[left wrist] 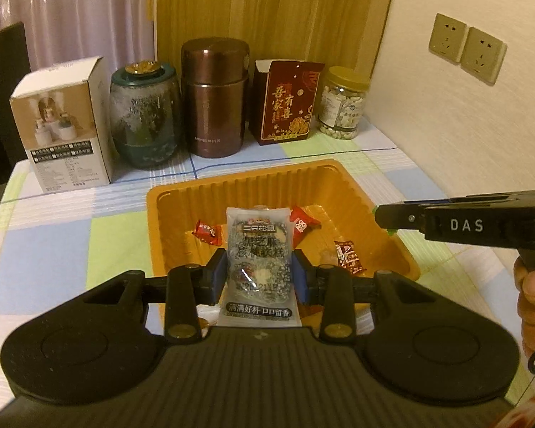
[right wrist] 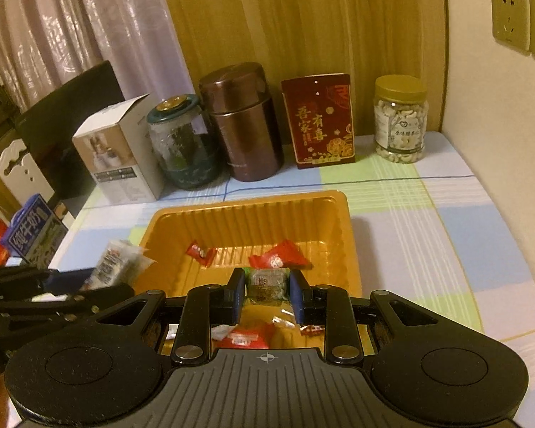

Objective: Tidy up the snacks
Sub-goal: 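Open the left tool to drop the nut packet into the tray, then lower the right tool and open it to drop the green candy into the tray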

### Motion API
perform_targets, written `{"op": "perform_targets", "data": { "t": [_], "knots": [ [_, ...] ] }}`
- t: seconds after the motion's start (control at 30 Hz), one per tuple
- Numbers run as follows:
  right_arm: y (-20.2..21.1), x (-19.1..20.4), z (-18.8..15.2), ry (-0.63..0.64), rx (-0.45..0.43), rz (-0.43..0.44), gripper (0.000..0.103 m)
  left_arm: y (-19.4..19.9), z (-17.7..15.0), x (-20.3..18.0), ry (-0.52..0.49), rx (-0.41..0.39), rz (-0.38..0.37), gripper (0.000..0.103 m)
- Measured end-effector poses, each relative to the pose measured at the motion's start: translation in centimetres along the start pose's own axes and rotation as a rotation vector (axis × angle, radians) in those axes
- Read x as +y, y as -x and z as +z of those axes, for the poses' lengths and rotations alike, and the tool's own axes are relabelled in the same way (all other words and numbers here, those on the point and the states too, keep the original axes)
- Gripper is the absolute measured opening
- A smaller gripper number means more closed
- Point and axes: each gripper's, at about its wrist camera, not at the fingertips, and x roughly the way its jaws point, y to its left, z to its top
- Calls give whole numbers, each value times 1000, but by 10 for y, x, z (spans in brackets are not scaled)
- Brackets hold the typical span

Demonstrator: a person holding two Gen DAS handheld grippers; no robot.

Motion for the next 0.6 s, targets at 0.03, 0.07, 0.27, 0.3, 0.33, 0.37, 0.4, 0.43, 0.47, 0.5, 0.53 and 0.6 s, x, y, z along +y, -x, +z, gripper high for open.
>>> {"op": "perform_targets", "data": {
  "t": [0.03, 0.07, 0.27, 0.3, 0.33, 0.37, 0.4, 0.43, 0.47, 0.5, 0.53, 0.6],
  "knots": [
    [-2, 0, 1, -2, 2, 1, 27, -3, 0, 1, 4, 5, -1, 34],
    [-3, -1, 1, -5, 3, 1, 27, -7, 0, 1, 8, 9, 0, 34],
    [-9, -5, -1, -16, 9, 5, 27, -22, -2, 3, 32, 27, -9, 35],
    [-10, -6, -2, -19, 10, 5, 27, -24, -2, 3, 40, 28, -13, 35],
    [-11, -7, -2, -21, 11, 5, 27, -27, -1, 4, 47, 25, -12, 36],
    [-12, -8, -3, -23, 13, 4, 27, -27, 0, 4, 49, 11, -2, 42],
    [-13, -8, -4, -24, 15, 3, 27, -27, 0, 4, 48, 3, 6, 46],
    [-13, -9, -4, -26, 15, 3, 27, -27, 1, 4, 50, -1, 5, 46],
    [-13, -10, -5, -27, 16, 2, 27, -26, 2, 4, 51, -4, 1, 46],
    [-13, -11, -6, -28, 16, 2, 27, -24, 2, 4, 49, -9, 1, 46],
    [-13, -12, -6, -28, 16, 0, 27, -22, 2, 4, 44, -14, 3, 46],
    [-14, -13, -6, -30, 17, -2, 27, -20, 2, 4, 39, -18, 4, 46]
  ]
}}
